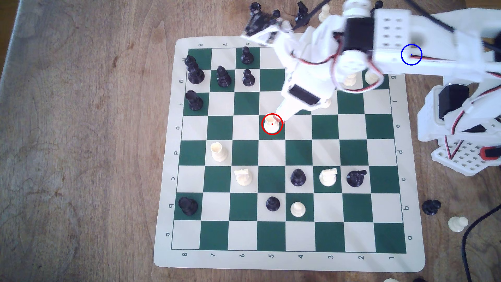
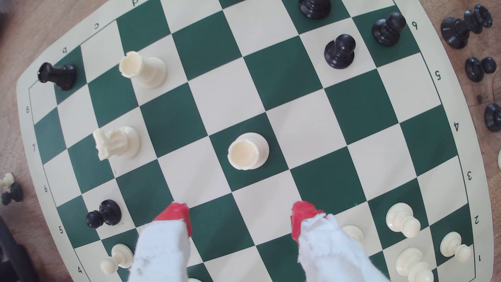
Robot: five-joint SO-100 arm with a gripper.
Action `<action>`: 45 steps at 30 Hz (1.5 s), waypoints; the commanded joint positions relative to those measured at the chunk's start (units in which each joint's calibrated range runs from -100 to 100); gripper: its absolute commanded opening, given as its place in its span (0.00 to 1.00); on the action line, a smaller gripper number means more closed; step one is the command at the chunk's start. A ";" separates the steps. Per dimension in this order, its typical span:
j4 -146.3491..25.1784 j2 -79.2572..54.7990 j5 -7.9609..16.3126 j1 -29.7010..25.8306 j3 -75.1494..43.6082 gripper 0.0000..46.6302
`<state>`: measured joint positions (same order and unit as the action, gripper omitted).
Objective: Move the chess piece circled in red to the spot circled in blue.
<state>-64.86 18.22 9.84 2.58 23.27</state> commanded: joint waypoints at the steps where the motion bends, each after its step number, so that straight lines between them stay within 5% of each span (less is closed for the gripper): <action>1: -3.20 -5.15 -0.49 -0.35 -10.49 0.45; 18: -3.36 -20.94 -0.98 -0.04 -18.92 0.44; 45: 1.06 -27.73 -0.10 -2.07 -22.64 0.35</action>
<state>-64.54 -10.10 9.40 1.33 5.56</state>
